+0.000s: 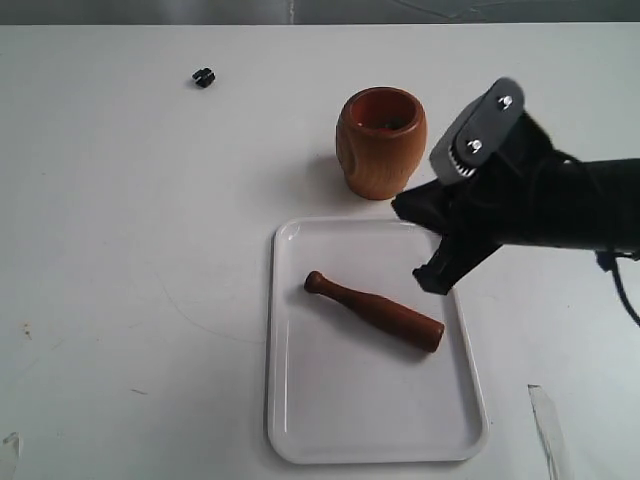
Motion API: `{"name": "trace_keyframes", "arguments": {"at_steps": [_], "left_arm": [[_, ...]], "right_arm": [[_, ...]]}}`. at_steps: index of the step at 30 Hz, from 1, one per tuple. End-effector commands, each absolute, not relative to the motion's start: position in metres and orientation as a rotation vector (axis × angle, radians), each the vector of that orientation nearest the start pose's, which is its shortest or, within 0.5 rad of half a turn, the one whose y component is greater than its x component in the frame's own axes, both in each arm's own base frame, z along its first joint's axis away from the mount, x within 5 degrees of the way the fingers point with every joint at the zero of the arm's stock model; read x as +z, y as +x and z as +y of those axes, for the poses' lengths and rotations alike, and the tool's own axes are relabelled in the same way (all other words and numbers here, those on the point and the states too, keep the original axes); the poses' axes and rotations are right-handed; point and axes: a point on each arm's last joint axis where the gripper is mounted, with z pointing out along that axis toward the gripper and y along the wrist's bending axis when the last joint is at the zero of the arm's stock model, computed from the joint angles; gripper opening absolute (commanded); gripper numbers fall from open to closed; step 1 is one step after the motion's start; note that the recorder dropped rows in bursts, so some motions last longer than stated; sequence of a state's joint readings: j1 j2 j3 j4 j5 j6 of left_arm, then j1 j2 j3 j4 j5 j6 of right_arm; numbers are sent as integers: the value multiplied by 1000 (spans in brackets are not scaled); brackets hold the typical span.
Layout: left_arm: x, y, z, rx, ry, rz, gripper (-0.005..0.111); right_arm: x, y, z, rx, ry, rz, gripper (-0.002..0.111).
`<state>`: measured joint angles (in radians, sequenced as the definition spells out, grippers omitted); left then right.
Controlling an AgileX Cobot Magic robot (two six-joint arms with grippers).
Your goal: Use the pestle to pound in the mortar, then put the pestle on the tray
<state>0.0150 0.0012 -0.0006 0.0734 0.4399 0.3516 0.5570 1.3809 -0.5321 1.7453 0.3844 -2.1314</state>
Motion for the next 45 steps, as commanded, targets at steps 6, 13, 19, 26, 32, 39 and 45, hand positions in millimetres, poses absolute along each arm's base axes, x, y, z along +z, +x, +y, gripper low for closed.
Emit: {"name": "trace_keyframes", "arguments": {"at_steps": [6,13,19,26,32,39,45], "left_arm": [[174,51,3,302,361,1897,0],[174,51,3,302,361,1897,0],[174,51,3,302,361,1897,0],[174,51,3,302,361,1897,0],[174,51,3,302,361,1897,0],[174,51,3,302,361,1897,0],[174,51,3,302,361,1897,0]], "right_arm": [[294,165,96,109,-743,1715,0],[360,104,30,224,-102,1333,0],[382,59,32,351,-320,997,0],[353,63,45,408,-472,1181,0],[332,68,46,445,-443,1300,0],[318,73,43,473,-357,1485,0],[318,73,43,475,-356,1485,0]]}}
